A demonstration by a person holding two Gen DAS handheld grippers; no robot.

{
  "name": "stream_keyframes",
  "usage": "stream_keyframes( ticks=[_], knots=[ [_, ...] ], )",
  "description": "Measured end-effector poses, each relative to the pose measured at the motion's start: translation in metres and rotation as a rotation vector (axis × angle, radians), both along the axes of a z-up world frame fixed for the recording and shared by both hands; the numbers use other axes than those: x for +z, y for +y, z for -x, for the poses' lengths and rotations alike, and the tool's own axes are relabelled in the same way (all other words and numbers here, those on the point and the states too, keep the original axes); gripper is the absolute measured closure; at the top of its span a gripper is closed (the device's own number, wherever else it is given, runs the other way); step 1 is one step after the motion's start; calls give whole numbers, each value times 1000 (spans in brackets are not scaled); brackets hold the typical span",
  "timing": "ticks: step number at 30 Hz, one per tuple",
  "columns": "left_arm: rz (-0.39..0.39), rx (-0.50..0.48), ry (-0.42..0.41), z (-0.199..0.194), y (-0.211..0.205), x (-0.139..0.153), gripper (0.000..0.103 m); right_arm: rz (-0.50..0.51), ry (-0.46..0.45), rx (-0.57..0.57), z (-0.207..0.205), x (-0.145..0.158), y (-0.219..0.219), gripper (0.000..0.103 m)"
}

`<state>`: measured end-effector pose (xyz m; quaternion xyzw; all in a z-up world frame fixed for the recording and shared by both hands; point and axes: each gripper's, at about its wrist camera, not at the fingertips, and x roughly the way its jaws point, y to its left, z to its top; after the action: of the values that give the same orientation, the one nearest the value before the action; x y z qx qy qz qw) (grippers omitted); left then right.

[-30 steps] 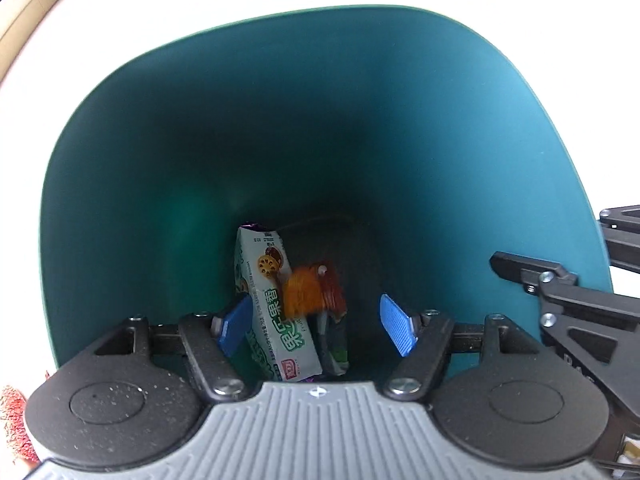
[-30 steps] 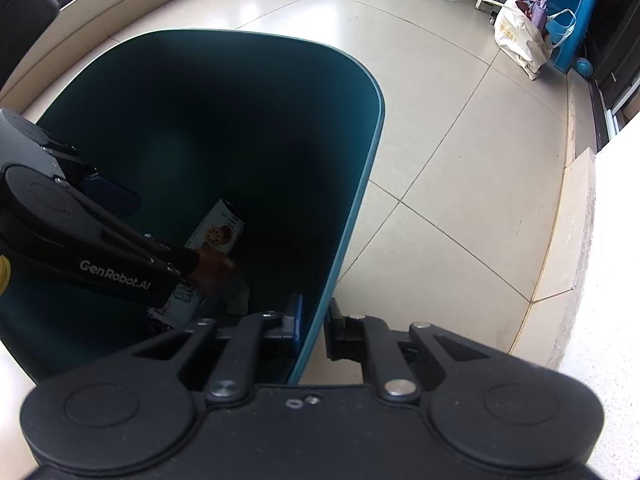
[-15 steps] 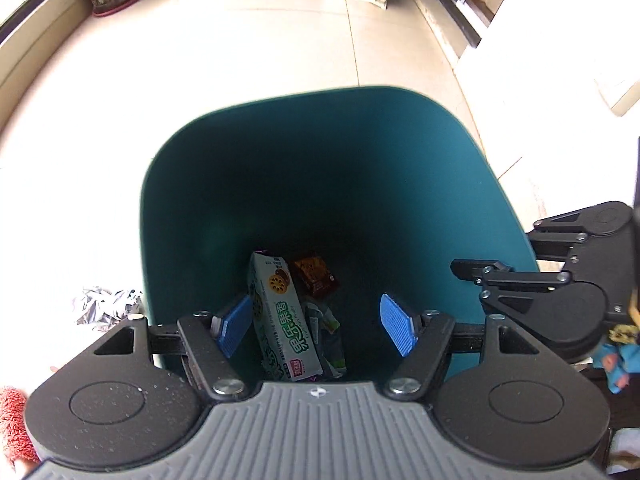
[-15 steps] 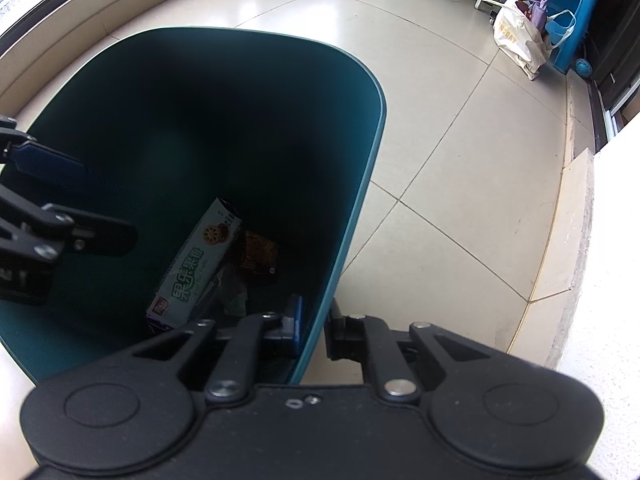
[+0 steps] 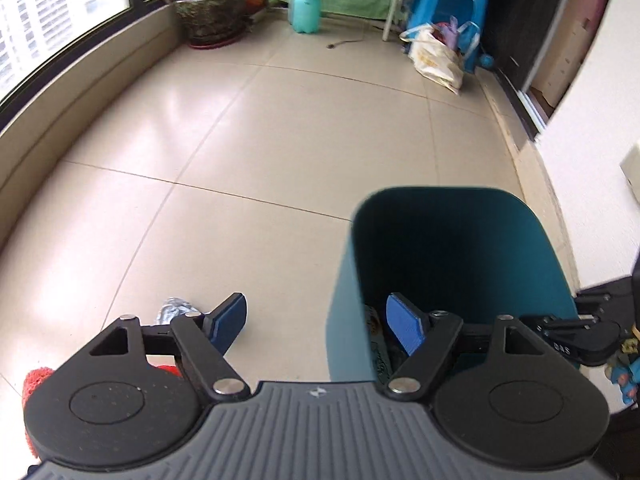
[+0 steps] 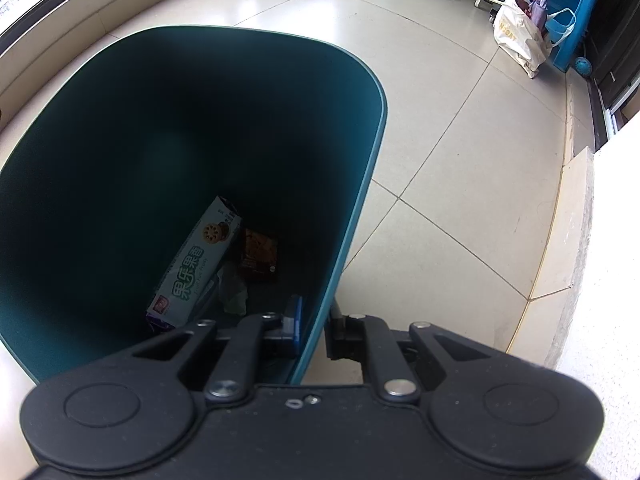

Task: Collect trash
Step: 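Move the left tool down to the grey crumpled paper, then grasp the grey crumpled paper with the left tool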

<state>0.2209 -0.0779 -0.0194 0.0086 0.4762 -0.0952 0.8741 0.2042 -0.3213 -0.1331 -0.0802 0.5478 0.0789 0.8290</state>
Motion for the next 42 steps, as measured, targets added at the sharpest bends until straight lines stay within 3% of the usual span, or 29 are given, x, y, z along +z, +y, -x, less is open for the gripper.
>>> stream_keyframes(
  ticks=[3, 9, 16, 24, 34, 39, 42],
  knots=[
    [13, 85, 20, -19, 31, -11, 23, -3, 0, -3, 0, 0, 0, 93],
    [9, 230, 139, -58, 68, -69, 23, 18, -1, 2, 0, -1, 2, 93],
    [142, 375, 333, -105, 98, -150, 23, 17, 1, 1, 0, -2, 5, 93],
    [132, 516, 445, -144, 121, -225, 23, 29, 0, 10, 0, -3, 7, 93],
    [-31, 502, 483, -165, 104, -288, 23, 48, 8, 23, -1, -5, 12, 91],
    [-77, 464, 466, -164, 101, -293, 24, 69, 10, 30, -1, -9, 17, 91],
    [-106, 429, 460, -159, 96, -292, 31, 76, 11, 28, -2, -9, 21, 91]
  ],
)
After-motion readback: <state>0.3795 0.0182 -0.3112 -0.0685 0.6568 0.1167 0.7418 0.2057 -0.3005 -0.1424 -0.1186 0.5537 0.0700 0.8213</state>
